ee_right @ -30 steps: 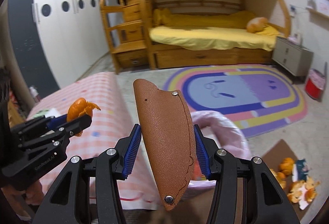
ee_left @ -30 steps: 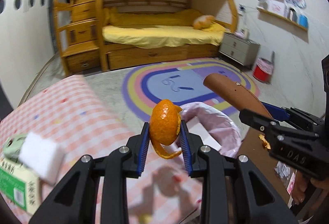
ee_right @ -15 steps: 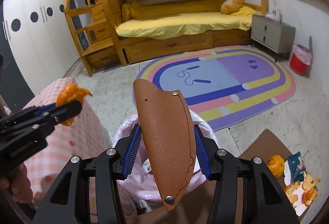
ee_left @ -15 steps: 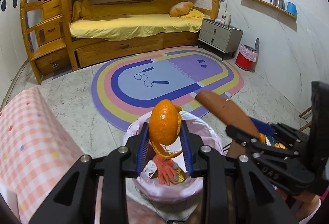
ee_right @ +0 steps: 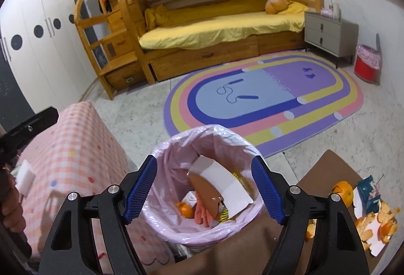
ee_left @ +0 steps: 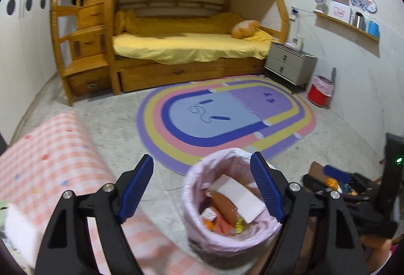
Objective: Collect trash
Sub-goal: 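Move both grippers back to the green box and white foam block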
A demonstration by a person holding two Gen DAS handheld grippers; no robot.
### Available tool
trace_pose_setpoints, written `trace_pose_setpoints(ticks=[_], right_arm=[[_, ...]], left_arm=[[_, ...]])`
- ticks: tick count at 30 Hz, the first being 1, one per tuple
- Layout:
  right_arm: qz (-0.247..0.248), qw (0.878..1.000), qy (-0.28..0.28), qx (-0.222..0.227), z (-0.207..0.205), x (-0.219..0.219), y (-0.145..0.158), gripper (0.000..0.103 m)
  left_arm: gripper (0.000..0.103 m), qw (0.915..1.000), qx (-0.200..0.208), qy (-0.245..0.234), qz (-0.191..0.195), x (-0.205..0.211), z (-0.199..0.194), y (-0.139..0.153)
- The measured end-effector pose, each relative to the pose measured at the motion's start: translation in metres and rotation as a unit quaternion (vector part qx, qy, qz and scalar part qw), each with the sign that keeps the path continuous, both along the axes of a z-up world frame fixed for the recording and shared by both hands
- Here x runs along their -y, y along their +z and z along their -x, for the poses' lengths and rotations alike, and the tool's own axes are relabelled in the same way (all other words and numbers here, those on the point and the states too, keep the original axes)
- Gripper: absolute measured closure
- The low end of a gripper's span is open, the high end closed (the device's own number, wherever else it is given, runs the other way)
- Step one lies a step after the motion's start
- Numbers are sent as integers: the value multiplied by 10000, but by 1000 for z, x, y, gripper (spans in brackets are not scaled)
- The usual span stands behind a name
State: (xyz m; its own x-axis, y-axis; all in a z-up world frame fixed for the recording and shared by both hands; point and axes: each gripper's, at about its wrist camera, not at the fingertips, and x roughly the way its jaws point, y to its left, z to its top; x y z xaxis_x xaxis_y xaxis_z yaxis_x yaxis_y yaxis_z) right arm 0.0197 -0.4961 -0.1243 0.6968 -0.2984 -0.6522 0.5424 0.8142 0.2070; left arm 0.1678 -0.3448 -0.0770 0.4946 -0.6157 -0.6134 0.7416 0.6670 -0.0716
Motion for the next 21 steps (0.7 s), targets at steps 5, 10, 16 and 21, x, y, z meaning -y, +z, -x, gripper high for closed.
trace_pose_setpoints(ticks=[5, 10, 16, 21], right_arm=[[100, 9994, 309, 148, 3, -27, 32, 27], [50, 9956, 925, 163, -5, -74, 51, 29], [72, 9861, 1647, 199, -31, -141, 67, 29], [163, 9755, 2184, 210, -58, -199, 78, 29]], left_arm=[[26, 9989, 83, 461, -61, -45, -1, 19], [25, 9959, 109, 814, -372, -103, 2, 21], [24, 9893, 198, 1339, -545, -179, 8, 16], [23, 9804, 218, 1900, -480, -241, 4, 14]])
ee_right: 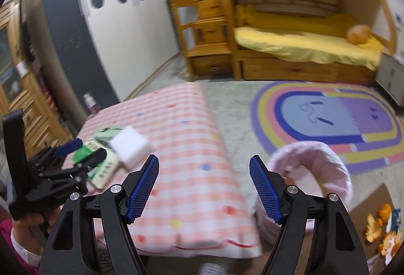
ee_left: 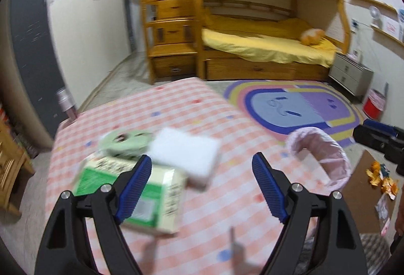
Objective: Collect trash
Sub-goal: 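Move both grippers back to the green box and white foam block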
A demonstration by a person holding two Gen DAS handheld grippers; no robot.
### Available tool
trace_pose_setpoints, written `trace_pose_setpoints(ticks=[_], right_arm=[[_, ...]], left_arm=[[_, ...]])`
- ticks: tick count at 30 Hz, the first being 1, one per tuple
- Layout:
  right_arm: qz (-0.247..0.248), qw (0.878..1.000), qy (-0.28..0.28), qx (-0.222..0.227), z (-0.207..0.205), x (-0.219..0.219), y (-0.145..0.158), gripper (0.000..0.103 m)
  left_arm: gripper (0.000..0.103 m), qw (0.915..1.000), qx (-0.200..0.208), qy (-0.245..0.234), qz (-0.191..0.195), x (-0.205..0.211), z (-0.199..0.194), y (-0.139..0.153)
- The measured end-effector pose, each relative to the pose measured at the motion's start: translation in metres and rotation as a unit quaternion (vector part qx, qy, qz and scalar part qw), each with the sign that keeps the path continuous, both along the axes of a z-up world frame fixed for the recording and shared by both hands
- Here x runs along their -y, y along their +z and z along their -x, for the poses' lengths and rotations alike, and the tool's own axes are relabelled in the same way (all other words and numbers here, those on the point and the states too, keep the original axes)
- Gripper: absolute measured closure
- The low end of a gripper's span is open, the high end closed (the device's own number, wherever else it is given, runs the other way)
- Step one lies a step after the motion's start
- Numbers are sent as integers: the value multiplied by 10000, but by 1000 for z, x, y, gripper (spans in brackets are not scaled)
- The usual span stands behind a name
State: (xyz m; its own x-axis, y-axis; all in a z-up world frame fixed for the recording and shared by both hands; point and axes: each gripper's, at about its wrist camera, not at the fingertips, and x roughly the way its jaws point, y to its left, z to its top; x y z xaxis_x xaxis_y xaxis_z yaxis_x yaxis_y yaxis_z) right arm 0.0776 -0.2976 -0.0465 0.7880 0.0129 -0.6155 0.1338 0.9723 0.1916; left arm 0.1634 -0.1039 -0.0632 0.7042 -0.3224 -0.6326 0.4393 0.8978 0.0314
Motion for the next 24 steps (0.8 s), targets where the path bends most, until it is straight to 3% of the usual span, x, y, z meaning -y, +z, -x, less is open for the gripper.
trace_pose_setpoints(ticks=[7, 13, 20, 24], right_arm=[[171, 9980, 605, 22, -47, -63, 6, 31], [302, 9958, 857, 134, -85, -86, -12, 33], [379, 9946, 962, -114, -101, -93, -28, 33], [379, 9908, 1288, -171, -104, -107, -29, 46]], left_arm=[[23, 9979, -246, 595, -25, -72, -9, -13], [22, 9924, -198, 1207, -153, -118, -24, -16], [16, 9896, -180, 1411, -215, -130, -28, -18], [16, 9875, -180, 1552, -208, -135, -25, -18]])
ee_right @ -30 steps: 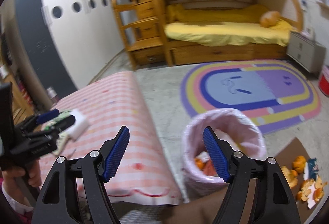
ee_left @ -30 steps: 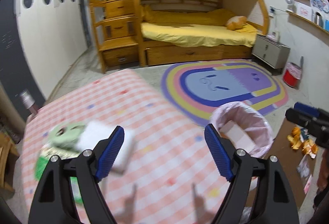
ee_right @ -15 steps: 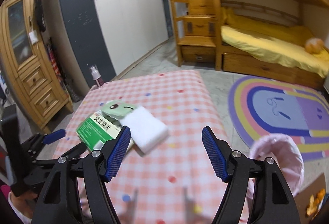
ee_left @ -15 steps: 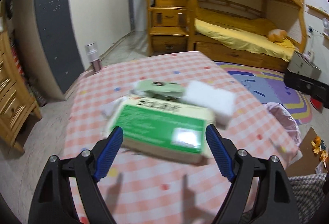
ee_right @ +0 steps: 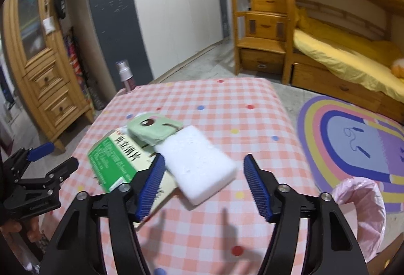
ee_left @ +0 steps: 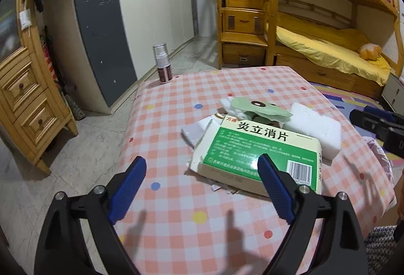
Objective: Collect trash
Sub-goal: 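Move both grippers back to the green box and white foam block, then grasp the green medicine box with the left gripper and lift it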
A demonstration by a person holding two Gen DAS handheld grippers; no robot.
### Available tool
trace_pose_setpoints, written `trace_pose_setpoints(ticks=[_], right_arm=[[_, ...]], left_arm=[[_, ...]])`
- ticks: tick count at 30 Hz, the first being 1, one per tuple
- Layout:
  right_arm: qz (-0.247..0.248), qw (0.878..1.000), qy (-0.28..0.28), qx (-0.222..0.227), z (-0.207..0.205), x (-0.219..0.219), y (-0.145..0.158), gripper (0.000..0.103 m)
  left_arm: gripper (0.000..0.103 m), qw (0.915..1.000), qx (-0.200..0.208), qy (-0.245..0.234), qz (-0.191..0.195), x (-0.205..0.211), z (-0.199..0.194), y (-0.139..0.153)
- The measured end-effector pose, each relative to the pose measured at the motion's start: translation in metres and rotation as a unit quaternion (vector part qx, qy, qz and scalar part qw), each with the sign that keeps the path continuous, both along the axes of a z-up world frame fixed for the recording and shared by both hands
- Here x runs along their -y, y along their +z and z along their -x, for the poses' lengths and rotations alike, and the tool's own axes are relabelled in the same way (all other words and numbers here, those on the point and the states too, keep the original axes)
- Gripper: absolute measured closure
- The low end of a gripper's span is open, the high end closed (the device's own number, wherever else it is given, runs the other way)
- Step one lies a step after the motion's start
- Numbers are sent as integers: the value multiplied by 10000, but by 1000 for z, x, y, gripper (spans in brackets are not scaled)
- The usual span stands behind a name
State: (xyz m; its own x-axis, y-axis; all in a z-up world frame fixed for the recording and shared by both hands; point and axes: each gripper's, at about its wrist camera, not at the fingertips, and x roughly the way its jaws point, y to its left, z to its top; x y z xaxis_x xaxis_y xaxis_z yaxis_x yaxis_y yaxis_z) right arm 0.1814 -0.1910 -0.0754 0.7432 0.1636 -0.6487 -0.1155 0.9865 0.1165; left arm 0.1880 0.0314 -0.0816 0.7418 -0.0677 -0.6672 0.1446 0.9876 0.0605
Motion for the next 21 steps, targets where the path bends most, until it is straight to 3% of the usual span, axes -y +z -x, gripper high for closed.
trace_pose_setpoints(ticks=[4, 7, 21], right_arm=[[25, 9992, 375, -135, -7, -18, -5, 84], [24, 9974, 645, -323, -17, -32, -12, 97], [347, 9932, 745, -819, -45, -48, -33, 100]], left_arm=[[16, 9998, -175, 63, 76, -14, 3, -7], [18, 9991, -368, 93, 212, -24, 3, -13], [25, 9960, -818, -328, -161, 5, -8, -38]])
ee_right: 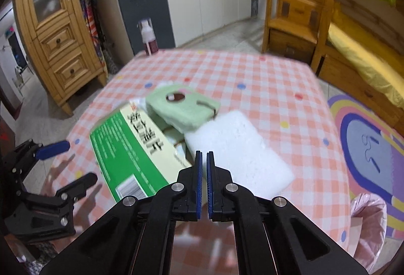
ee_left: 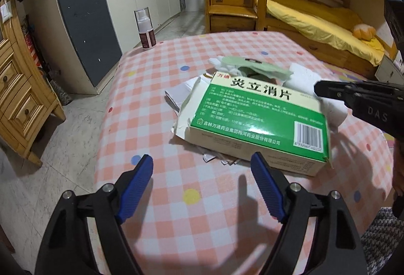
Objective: Collect trash
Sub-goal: 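Grasp the green medicine box with the left gripper and lift it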
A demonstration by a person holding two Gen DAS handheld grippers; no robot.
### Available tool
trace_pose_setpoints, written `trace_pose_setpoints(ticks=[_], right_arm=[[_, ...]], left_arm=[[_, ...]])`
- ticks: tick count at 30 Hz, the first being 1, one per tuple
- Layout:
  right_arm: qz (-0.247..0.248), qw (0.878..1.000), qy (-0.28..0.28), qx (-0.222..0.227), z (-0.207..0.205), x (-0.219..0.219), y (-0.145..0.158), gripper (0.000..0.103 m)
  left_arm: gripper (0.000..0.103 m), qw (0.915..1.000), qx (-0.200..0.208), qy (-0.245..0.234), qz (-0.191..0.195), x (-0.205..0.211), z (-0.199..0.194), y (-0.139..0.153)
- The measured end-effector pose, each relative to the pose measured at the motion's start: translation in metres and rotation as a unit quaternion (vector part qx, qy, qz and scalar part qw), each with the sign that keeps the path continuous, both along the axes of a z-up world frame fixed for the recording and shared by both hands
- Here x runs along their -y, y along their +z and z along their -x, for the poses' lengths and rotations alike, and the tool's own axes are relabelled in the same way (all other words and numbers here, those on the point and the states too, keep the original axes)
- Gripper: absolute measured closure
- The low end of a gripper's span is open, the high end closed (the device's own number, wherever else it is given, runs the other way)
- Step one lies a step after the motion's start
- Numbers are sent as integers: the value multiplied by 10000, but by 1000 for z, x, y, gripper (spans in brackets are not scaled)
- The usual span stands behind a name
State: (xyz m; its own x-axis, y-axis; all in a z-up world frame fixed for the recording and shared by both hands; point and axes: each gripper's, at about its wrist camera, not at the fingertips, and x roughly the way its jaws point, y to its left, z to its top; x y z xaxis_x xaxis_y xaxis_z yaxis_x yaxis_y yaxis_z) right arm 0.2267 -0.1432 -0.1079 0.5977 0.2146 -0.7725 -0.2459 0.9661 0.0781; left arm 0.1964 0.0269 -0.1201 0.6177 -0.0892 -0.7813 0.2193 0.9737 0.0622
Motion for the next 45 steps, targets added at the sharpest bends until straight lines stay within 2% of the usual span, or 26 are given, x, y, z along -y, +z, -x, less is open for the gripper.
trace_pose_setpoints(ticks=[4, 8, 11, 14, 16, 18, 20, 22, 23, 25, 27, 31, 40, 41, 45], right_arm=[[-194, 9994, 248, -143, 11, 1, -1, 100], [-519, 9964, 559, -367, 27, -2, -3, 100], [-843, 9912, 849, -562, 37, -10, -5, 100], [-965, 9875, 1110, -571, 46, -19, -2, 100], [-922, 9892, 1063, -407, 50, -18, 3, 98], [-843, 9929, 831, -147, 53, -10, 10, 97], [-947, 9940, 532, 124, 54, 5, 20, 88], [-987, 9941, 212, 400, 56, 17, 27, 58], [-988, 9935, 41, 557, 57, 24, 31, 50], [-928, 9919, -268, 827, 59, 33, 36, 28], [-823, 9903, -534, 980, 59, 40, 39, 22], [-702, 9887, -850, 1011, 52, 54, 38, 18], [-722, 9881, -954, 968, 55, 71, 36, 18], [-706, 9881, -956, 979, 56, 71, 36, 18], [-663, 9888, -901, 988, 58, 68, 36, 18]], left_arm=[[25, 9997, -169, 126, -118, 0, -6, -8], [25, 9988, -219, 434, -48, -9, -13, -8], [25, 9968, -135, 780, -132, -17, -15, -5], [25, 9941, 34, 1062, -210, -26, -14, 2], [22, 9920, 190, 1239, -176, -36, -8, 10], [7, 9906, 418, 1300, 27, -42, 4, 21], [7, 9915, 496, 1151, 335, -40, 9, 26], [7, 9938, 441, 824, 602, -28, 12, 30], [7, 9949, 375, 632, 686, -18, 14, 30], [7, 9958, 254, 397, 787, -1, 16, 28], [7, 9966, 147, 230, 780, 17, 17, 25], [7, 9979, 28, 249, 590, 41, 14, 17], [7, 9975, -238, 658, 62, 63, -5, -4], [7, 9972, -257, 704, 57, 62, -7, -5], [7, 9951, -512, 728, 427, 49, -11, -8]])
